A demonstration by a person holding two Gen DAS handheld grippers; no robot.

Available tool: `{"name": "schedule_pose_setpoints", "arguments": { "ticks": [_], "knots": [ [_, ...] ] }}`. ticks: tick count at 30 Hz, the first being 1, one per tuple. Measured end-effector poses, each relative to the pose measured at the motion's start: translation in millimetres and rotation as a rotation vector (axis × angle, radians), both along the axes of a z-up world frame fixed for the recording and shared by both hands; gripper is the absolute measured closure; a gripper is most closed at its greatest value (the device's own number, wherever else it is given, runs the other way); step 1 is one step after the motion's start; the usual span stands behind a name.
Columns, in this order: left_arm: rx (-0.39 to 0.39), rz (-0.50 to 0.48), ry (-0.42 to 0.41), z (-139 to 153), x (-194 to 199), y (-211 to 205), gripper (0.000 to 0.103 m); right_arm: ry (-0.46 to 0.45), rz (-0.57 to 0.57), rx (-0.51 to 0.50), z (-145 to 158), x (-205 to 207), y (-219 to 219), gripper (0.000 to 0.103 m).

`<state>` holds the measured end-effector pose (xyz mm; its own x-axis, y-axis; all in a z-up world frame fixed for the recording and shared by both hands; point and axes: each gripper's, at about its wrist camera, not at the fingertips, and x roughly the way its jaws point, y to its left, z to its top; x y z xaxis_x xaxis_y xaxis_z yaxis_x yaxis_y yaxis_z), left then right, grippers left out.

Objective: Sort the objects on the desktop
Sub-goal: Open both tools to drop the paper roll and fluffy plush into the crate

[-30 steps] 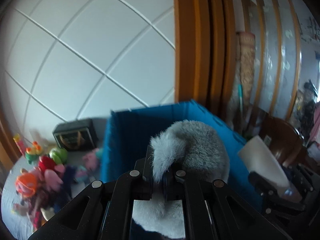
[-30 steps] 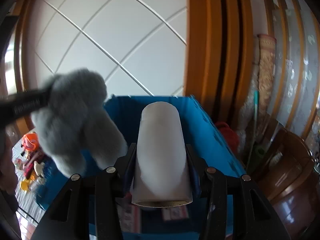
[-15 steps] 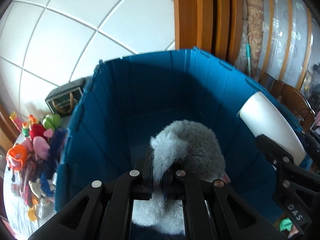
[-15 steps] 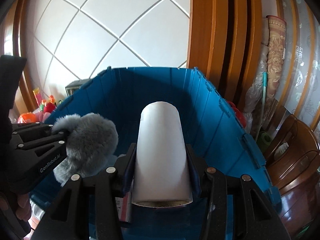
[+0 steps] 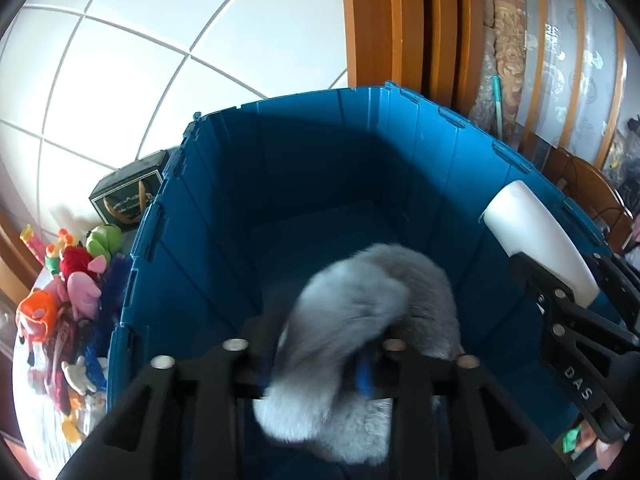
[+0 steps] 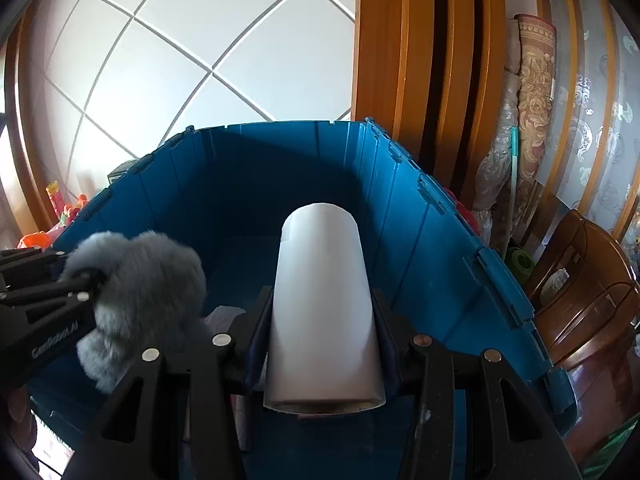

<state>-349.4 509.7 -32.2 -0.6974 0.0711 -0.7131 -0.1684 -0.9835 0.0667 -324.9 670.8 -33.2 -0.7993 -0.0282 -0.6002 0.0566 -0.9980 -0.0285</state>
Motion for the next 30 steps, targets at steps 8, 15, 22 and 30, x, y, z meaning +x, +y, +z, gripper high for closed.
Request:
{"name": "schedule_pose_setpoints", "arguments": {
  "ticks": [8, 15, 22, 30],
  "knots": [
    [-0.003, 0.004, 0.010, 1.9, 1.5, -0.7, 0.042, 0.011, -0.010, -0.006, 3.7, -6.5, 3.6, 0.057],
    [-0.001, 0.010, 0.012, 3.1, 2.6, -2.2, 0.028, 0.013, -0.009, -0.008, 4.3, -6.5, 2.4, 0.057],
    [0.003, 0.009, 0.009, 3.4, 2.5, -3.6, 0.024, 0.017, -0.014, -0.018, 5.3, -6.5, 2.8, 0.057],
    [0.023, -0.009, -0.007, 2.3, 1.8, -4.2, 0.019, 0.022, -0.013, -0.015, 8.5, -4.9, 0.0, 0.030]
  ]
}}
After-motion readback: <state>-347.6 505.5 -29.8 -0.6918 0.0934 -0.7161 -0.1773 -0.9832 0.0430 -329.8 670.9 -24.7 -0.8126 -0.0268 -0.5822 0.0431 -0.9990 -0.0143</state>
